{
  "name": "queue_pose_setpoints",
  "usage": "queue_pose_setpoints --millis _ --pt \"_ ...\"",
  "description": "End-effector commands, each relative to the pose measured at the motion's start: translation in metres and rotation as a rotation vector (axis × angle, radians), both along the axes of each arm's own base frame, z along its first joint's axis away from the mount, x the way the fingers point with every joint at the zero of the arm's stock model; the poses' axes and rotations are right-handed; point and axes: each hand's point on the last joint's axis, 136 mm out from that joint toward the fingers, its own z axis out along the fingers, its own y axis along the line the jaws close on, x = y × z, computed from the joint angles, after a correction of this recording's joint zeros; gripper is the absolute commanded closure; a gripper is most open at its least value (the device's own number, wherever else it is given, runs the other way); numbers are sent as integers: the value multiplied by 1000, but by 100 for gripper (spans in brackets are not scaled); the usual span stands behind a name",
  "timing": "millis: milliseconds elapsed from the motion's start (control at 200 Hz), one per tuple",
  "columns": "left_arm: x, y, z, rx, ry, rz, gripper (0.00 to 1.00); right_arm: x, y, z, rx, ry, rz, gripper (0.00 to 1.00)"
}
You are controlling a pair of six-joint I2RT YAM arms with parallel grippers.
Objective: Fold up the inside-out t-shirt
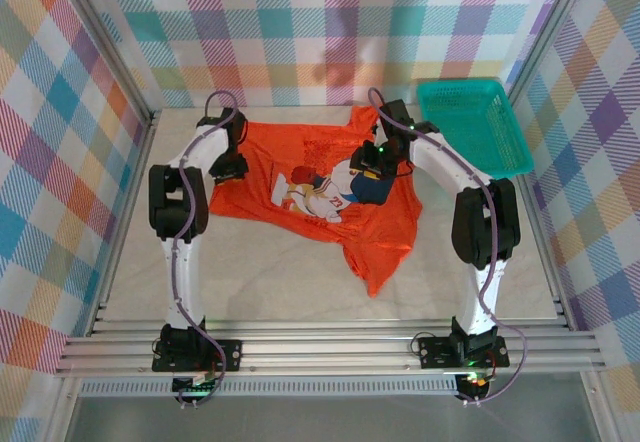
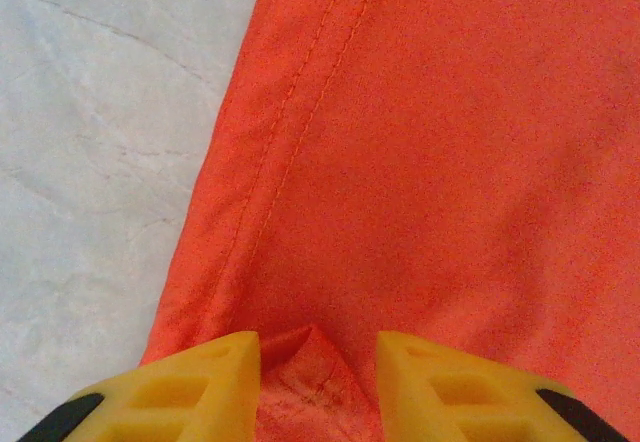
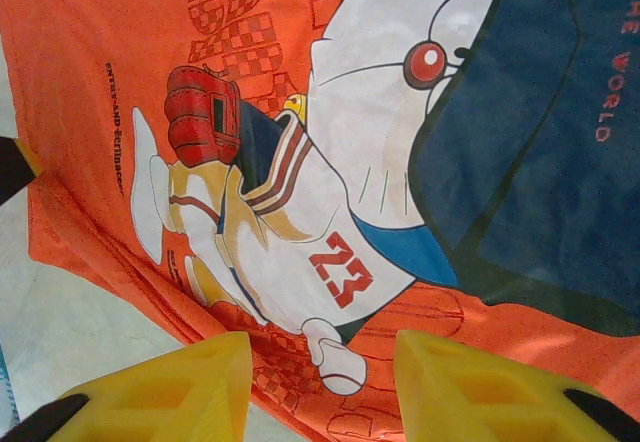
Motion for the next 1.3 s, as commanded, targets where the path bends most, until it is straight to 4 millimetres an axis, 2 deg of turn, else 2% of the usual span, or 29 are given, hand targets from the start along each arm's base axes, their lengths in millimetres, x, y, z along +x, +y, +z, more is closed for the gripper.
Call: queue_pose_setpoints --millis 0,100,215,385,530,640,725,860,1035,1180,1295 --pt "-2 -1 -5 4 32 -6 68 -2 0 11 -6 -33 25 58" --pt "-2 1 -2 12 28 -4 79 -2 -1 13 -8 -37 24 58" --pt "-1 2 6 21 13 -3 100 -1 0 11 -6 -36 21 58" --pt "-4 6 24 37 -2 -4 100 -1 0 0 -15 -19 19 59" --pt "-17 12 52 63 -29 0 100 1 -5 -25 -53 21 4 61" --pt "-44 19 70 83 -56 24 100 -2 -5 -39 -52 58 -3 61" --pt "-69 23 77 78 -81 51 100 -4 -3 -40 -31 62 -3 62" --pt "-112 21 69 60 -86 78 100 -9 -1 -34 -12 63 4 62" --pt "-162 14 49 36 -95 115 100 -23 2 -26 44 71 0 62" --pt "-191 11 37 37 -89 139 100 -34 3 -27 68 92 7 62" --pt "-209 24 39 101 -78 171 100 -39 2 -24 64 89 16 62"
